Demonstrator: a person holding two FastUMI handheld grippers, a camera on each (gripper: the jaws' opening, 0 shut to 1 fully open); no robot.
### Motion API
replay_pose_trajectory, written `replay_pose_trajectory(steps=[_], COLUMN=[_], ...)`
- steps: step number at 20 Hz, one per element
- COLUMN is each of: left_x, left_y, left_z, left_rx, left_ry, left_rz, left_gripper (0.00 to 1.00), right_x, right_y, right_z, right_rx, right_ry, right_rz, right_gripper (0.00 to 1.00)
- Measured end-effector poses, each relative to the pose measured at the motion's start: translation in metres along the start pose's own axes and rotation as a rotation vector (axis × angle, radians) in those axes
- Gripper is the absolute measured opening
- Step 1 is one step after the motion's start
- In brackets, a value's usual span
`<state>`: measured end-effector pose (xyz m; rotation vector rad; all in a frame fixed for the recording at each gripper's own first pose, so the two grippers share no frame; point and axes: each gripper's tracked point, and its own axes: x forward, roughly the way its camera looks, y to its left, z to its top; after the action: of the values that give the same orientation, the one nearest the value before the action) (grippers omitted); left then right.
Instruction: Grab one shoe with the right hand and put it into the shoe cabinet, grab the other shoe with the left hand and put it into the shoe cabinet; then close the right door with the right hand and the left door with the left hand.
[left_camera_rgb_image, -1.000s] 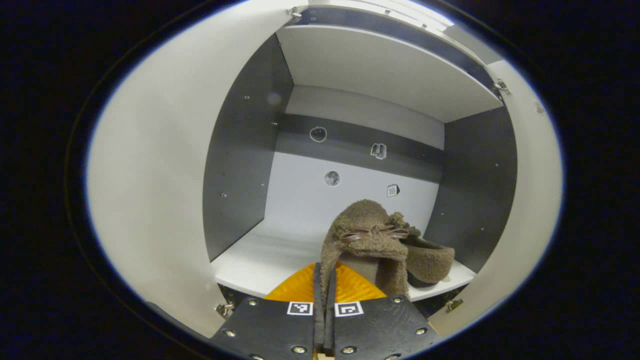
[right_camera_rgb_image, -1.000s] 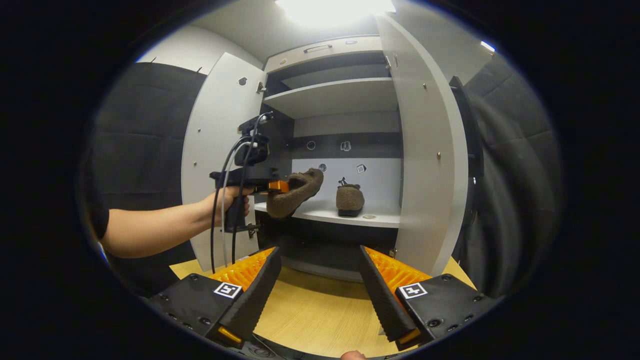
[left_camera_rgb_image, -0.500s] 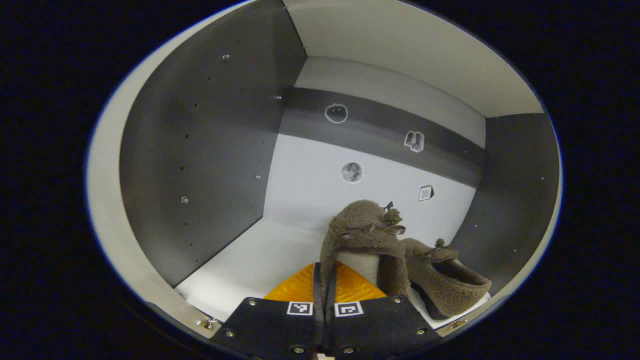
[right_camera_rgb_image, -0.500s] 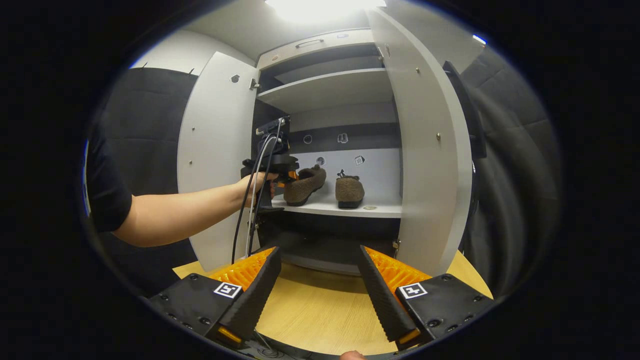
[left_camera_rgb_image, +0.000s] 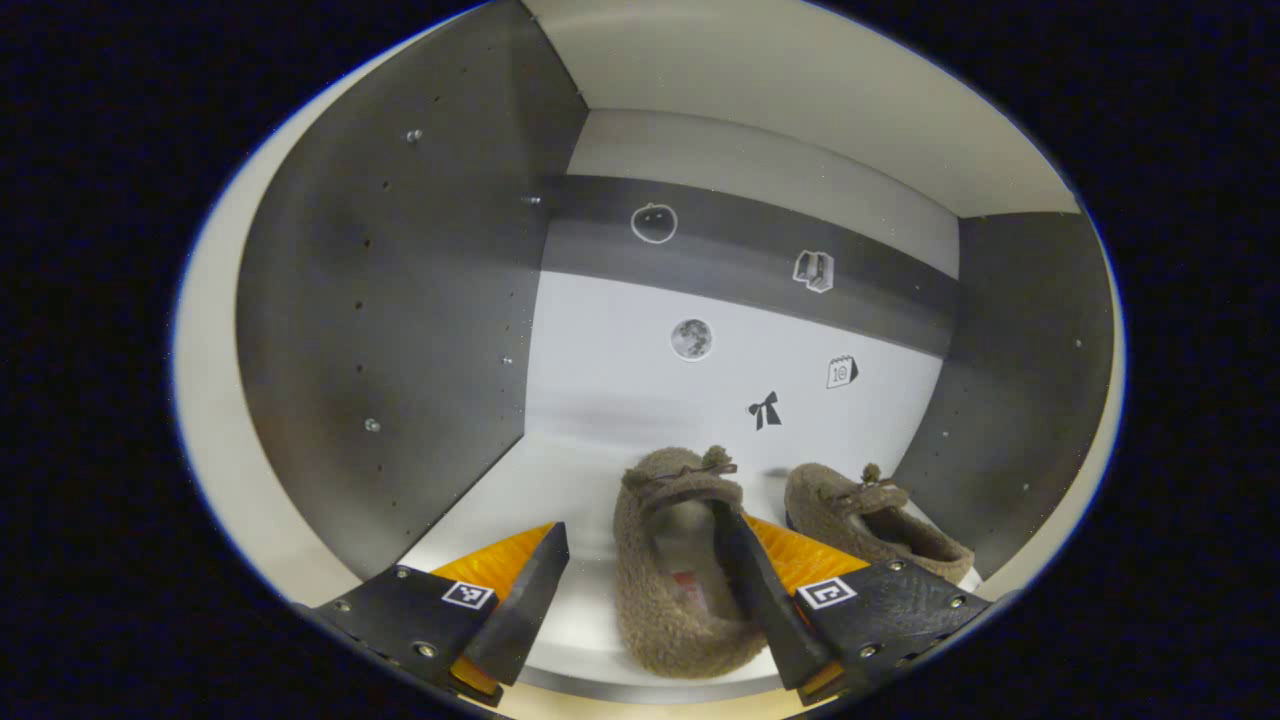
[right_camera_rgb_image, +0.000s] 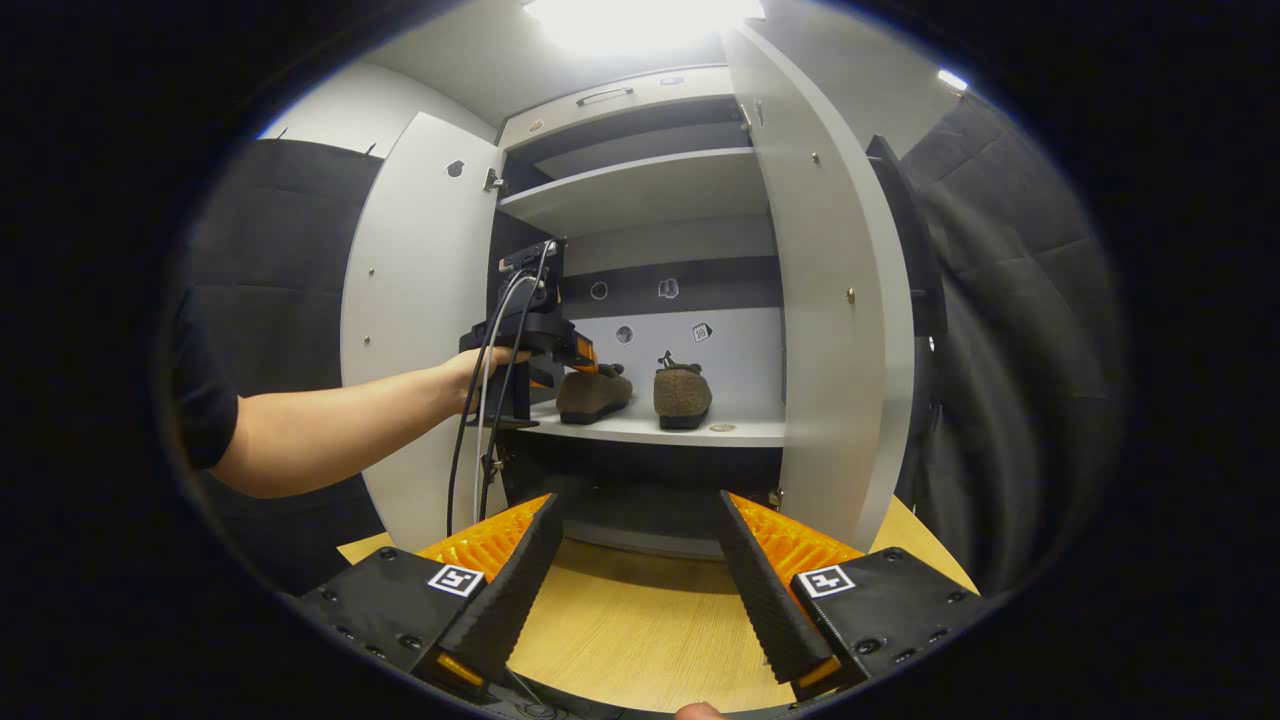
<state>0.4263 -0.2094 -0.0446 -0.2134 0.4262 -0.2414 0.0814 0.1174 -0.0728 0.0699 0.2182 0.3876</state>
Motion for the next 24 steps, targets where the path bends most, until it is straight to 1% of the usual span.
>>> replay_pose_trajectory(steps=[1, 2, 3, 4, 8, 11, 14, 20, 24], left_x=[-0.013, -0.026, -0.041, -0.056, -0.122, -0.168, -0.209, -0.289, -0.331], left_y=[-0.003, -0.006, -0.009, -0.011, -0.019, -0.022, -0.019, -0.002, 0.011], left_z=[0.005, 0.01, 0.015, 0.019, 0.032, 0.032, 0.02, -0.002, -0.02], left_rx=[0.025, 0.046, 0.06, 0.068, 0.095, 0.118, 0.117, 0.103, 0.141], left_ry=[-0.02, -0.041, -0.061, -0.08, -0.153, -0.198, -0.208, -0.22, -0.223], left_rz=[-0.007, -0.014, -0.021, -0.025, -0.045, -0.058, -0.059, -0.05, -0.041], left_gripper=[0.98, 0.94, 0.99, 0.93, 0.95, 0.97, 0.99, 0.99, 0.98], right_x=[-0.001, -0.003, -0.005, -0.007, -0.018, -0.027, -0.036, -0.043, -0.048], right_y=[0.0, -0.001, -0.002, -0.002, -0.005, -0.004, -0.001, 0.008, 0.014], right_z=[0.004, 0.007, 0.011, 0.015, 0.031, 0.042, 0.051, 0.066, 0.074], right_rx=[0.003, 0.003, 0.003, 0.002, -0.004, -0.009, -0.014, 0.0, 0.011], right_ry=[-0.008, -0.015, -0.023, -0.03, -0.054, -0.071, -0.086, -0.096, -0.107], right_rz=[-0.005, -0.01, -0.015, -0.022, -0.047, -0.066, -0.076, -0.085, -0.085], right_gripper=[0.97, 0.97, 0.97, 0.97, 0.98, 0.98, 0.98, 0.98, 0.98])
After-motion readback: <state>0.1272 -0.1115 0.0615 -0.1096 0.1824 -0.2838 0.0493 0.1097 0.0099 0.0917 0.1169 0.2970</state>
